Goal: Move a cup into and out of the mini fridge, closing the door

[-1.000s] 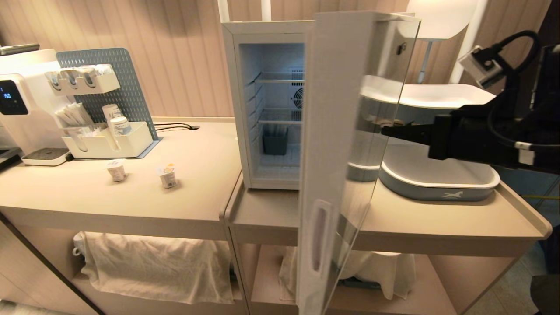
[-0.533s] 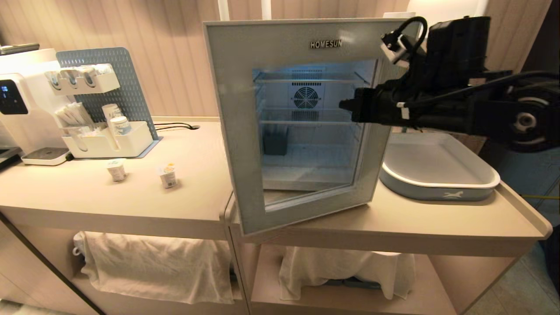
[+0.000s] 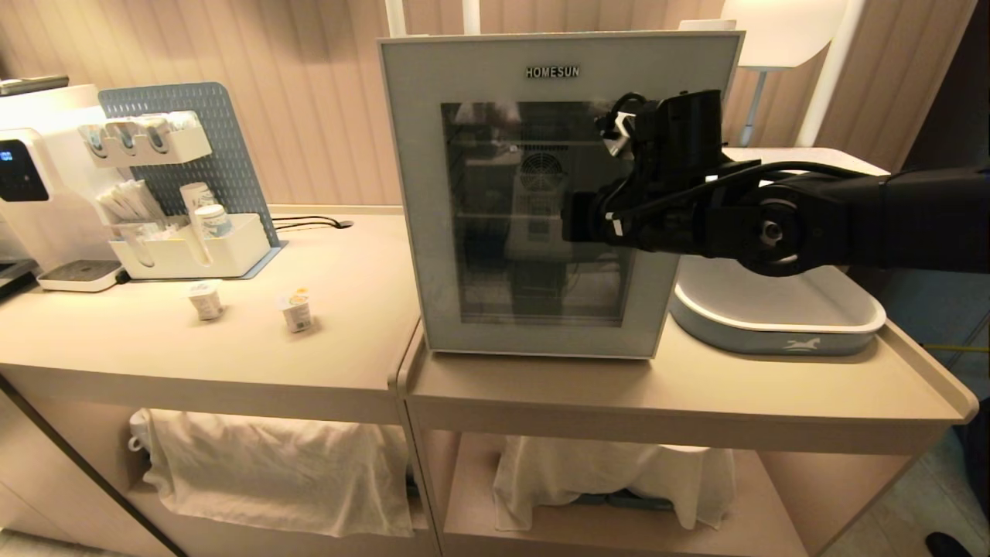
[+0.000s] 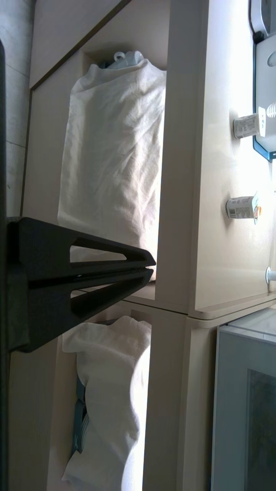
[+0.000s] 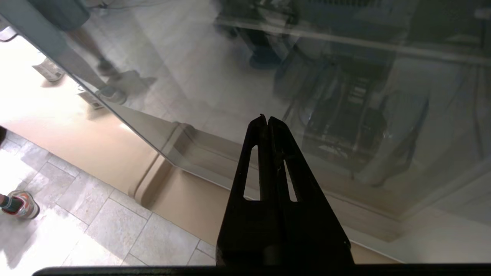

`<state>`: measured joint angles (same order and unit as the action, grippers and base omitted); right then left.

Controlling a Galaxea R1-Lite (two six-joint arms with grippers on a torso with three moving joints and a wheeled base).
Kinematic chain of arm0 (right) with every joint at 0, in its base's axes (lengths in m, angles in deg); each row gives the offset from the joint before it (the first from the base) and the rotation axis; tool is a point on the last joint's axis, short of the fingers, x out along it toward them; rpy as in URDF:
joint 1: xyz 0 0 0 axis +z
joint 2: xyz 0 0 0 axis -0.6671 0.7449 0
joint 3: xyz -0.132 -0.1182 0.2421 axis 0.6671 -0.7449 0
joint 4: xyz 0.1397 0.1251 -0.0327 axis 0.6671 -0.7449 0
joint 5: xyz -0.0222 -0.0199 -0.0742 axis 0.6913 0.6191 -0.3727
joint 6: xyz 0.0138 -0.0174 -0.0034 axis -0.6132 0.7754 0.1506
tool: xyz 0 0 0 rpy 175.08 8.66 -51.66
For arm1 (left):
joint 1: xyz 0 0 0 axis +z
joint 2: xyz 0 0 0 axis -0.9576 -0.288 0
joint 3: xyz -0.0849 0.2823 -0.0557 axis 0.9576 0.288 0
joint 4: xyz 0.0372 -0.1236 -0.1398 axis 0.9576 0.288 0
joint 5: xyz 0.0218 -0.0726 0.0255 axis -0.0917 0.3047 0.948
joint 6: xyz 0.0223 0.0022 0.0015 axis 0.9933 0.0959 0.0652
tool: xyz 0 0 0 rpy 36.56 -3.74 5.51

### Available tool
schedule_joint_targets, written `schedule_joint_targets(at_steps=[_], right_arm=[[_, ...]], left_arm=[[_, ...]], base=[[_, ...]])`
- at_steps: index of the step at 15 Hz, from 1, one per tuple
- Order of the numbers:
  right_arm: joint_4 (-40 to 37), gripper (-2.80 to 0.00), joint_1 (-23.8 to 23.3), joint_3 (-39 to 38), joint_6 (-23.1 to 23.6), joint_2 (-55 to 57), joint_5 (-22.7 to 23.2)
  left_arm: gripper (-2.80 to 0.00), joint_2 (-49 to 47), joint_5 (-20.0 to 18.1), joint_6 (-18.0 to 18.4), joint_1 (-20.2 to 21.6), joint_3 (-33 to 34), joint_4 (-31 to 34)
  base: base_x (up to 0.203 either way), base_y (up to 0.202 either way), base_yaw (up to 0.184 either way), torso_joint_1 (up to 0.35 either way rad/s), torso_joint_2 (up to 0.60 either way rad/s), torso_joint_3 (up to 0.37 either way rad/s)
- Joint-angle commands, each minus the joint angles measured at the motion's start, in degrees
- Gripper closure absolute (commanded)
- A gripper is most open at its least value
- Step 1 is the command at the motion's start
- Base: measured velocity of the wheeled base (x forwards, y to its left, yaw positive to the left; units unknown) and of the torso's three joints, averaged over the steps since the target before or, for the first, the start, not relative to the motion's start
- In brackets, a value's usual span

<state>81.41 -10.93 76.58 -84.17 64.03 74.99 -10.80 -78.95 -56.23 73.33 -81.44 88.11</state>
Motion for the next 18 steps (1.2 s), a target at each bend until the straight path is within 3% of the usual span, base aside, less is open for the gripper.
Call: schedule_joint_targets(at_steps=[1, 4, 7, 11, 13, 15, 18], right_arm=[[-0.10, 0.00, 0.09, -1.67, -0.29, -1.49, -0.04], [-0.39, 0.00, 0.11, -7.47, -0.22, -11.15, -0.96], [-1.65, 0.00, -0.84, -15.45, -0.22, -24.77, -8.82], [-6.35, 0.00, -3.56, -28.10, -1.77, -47.31, -27.47], [-9.59, 0.00, -4.18, -34.39, -3.37, -57.20, -42.46], [-11.30, 0.00, -10.76, -39.49, -4.38, -64.38, -49.65], [-12.43, 0.00, -21.15, -47.29, -5.02, -77.72, -52.85]], left_arm=[[0.00, 0.02, -0.01, -0.02, 0.01, 0.01, -0.05], [0.00, 0.02, -0.01, -0.02, 0.01, 0.01, -0.05], [0.00, 0.02, -0.01, -0.02, 0.01, -0.03, -0.05], [0.00, 0.02, -0.01, -0.02, 0.01, 0.01, -0.05], [0.00, 0.02, -0.01, -0.02, 0.01, 0.01, -0.05], [0.00, 0.02, -0.01, -0.02, 0.01, 0.01, -0.05], [0.00, 0.02, -0.01, -0.02, 0.01, 0.01, -0.05]], base=[[0.000, 0.000, 0.000, 0.000, 0.00, 0.000], [0.000, 0.000, 0.000, 0.000, 0.00, 0.000], [0.000, 0.000, 0.000, 0.000, 0.00, 0.000], [0.000, 0.000, 0.000, 0.000, 0.00, 0.000], [0.000, 0.000, 0.000, 0.000, 0.00, 0.000], [0.000, 0.000, 0.000, 0.000, 0.00, 0.000], [0.000, 0.000, 0.000, 0.000, 0.00, 0.000]])
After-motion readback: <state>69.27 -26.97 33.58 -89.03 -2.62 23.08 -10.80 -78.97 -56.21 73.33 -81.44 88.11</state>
